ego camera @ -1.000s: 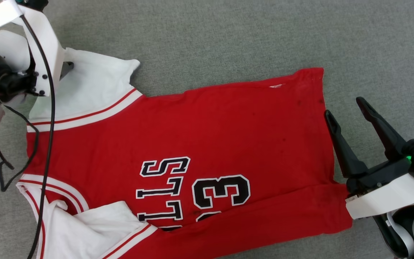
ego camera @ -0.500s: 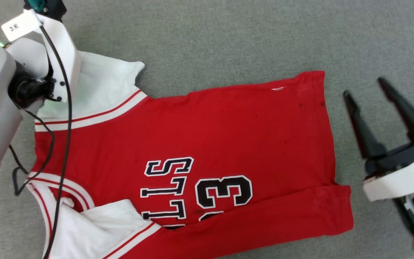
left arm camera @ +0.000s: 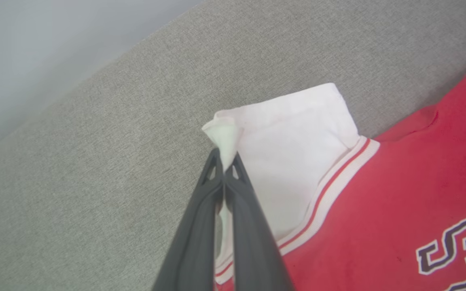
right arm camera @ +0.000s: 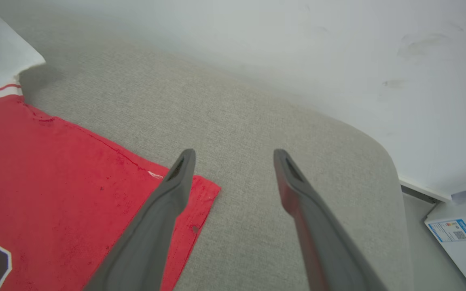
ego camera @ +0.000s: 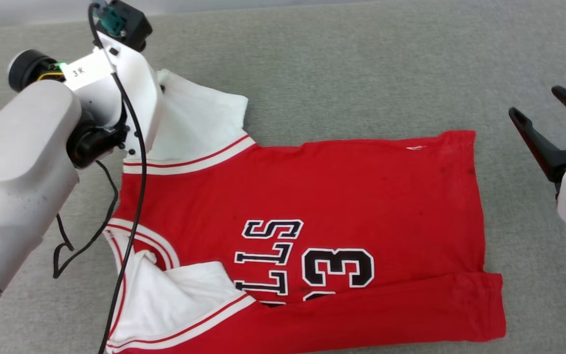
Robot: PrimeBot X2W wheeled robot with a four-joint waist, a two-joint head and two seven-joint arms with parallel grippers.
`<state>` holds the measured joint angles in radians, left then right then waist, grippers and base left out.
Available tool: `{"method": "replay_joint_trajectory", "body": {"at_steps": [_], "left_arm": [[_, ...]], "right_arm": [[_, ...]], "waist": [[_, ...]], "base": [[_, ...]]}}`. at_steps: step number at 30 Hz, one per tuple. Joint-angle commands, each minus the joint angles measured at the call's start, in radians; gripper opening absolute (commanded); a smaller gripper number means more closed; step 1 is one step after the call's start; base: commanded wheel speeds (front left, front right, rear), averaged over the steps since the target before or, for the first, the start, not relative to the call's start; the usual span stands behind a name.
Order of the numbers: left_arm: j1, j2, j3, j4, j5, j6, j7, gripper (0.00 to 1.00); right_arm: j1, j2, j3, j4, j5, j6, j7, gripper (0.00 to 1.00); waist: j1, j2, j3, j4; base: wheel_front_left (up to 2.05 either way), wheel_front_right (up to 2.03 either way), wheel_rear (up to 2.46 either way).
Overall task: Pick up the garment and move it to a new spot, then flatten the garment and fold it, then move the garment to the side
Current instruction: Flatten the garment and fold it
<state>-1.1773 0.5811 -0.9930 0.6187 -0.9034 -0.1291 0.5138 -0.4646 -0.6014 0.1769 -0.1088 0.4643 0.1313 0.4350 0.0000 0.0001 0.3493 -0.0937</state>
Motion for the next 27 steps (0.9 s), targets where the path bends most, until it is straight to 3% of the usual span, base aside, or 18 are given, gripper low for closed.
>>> {"method": "replay_joint_trajectory", "body": {"at_steps": [1, 7, 12, 21, 27], "left_arm": [[0.016, -0.007, -0.005, -0.013, -0.004, 0.000, -0.014, 0.00], [0.010, -0.013, -0.024, -0.060, -0.003, 0.000, -0.053, 0.00], [-0.015, -0.028, -0.031, -0.085, 0.003, 0.000, -0.073, 0.00], [-0.056, -0.053, -0.044, -0.098, 0.011, 0.000, -0.105, 0.00], [-0.066, -0.073, -0.054, -0.083, -0.001, 0.000, -0.135, 0.00]], "right_arm": [[-0.037, -0.032, 0.023, 0.023, 0.037, -0.001, 0.051, 1.00], [-0.137, -0.129, 0.153, 0.138, 0.171, -0.001, 0.287, 1.00], [-0.214, -0.145, 0.255, 0.228, 0.223, -0.001, 0.403, 1.00], [-0.332, -0.076, 0.360, 0.424, 0.212, -0.001, 0.393, 1.00], [-0.315, -0.032, 0.462, 0.542, 0.234, -0.001, 0.365, 1.00]], "waist": [[0.0000, -0.0001, -0.021, 0.029], [0.0000, -0.0001, -0.016, 0.068], [0.0000, -0.0001, 0.013, 0.097], [0.0000, -0.0001, 0.082, 0.134], [0.0000, -0.0001, 0.105, 0.151]], "base": [[0.00, 0.00, 0.00], [0.00, 0.00, 0.00], [0.00, 0.00, 0.00], [0.00, 0.00, 0.00], [0.00, 0.00, 0.00]]}}
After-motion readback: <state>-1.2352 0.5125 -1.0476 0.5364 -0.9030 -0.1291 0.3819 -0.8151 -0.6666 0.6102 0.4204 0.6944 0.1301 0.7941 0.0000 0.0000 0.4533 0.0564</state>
